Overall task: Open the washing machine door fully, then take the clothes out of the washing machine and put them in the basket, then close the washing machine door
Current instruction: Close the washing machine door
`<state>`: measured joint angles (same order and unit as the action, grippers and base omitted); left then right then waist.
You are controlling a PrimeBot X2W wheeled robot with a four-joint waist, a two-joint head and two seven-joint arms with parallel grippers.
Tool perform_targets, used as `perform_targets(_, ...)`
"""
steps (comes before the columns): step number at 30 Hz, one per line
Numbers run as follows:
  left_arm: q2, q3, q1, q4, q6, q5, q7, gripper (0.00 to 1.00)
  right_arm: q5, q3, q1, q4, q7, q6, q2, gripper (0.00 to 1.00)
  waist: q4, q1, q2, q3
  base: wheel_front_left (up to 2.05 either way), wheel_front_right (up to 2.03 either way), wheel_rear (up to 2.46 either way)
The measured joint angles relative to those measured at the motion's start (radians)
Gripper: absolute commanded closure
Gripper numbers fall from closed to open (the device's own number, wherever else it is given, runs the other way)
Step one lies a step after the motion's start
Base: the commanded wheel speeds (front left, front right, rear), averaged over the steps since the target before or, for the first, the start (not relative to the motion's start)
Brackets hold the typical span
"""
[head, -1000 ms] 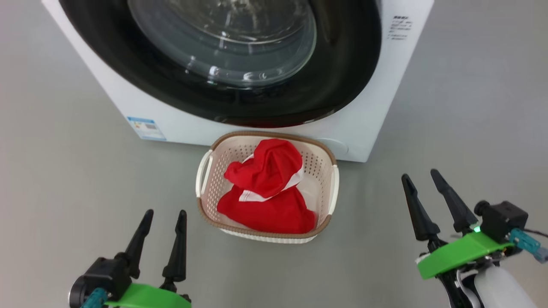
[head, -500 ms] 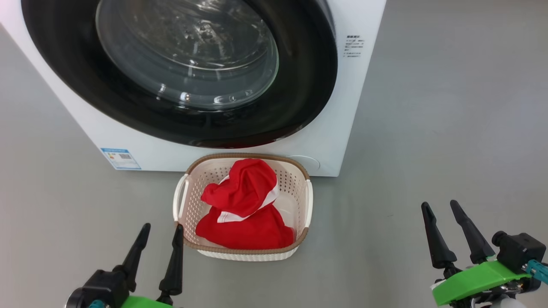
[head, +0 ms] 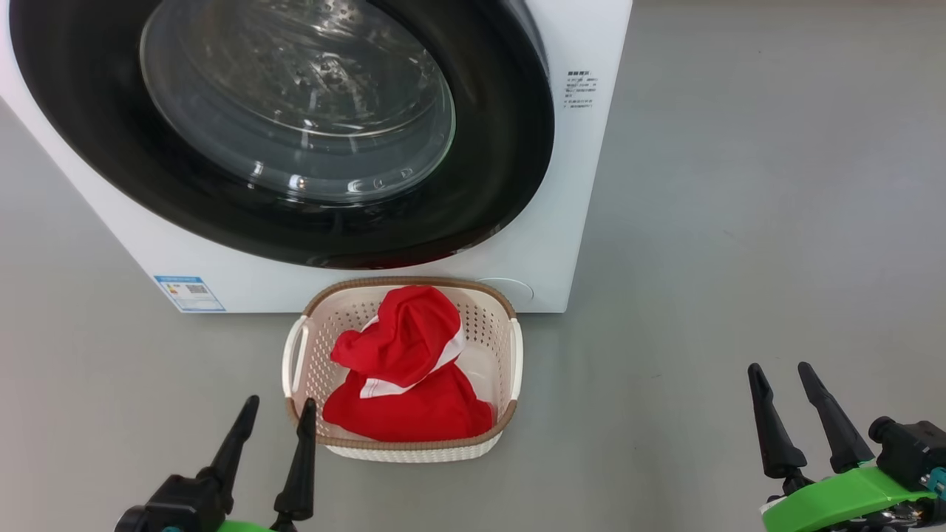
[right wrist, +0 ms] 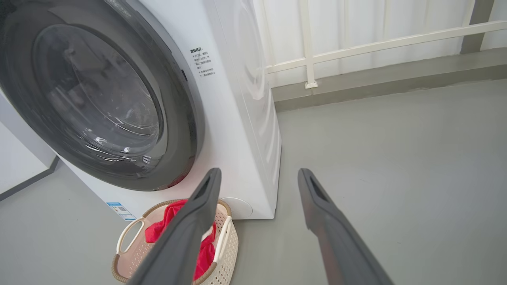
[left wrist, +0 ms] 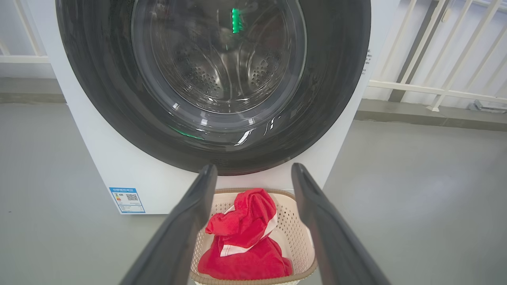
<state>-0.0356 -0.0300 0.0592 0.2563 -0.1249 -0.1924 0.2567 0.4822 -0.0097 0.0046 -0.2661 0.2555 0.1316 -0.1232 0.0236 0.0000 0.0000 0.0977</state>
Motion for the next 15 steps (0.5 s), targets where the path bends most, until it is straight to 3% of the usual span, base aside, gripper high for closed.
perform_targets(15,0.0,0.006,-0.003,-0.026,0.0,-0.007,0.0,0.0,-0.001,-0.015,0.015,0.004,0.0,0.0,0.014,0.0,-0.005,0.0,0.0,-0.003,0.0,0.0,0.0)
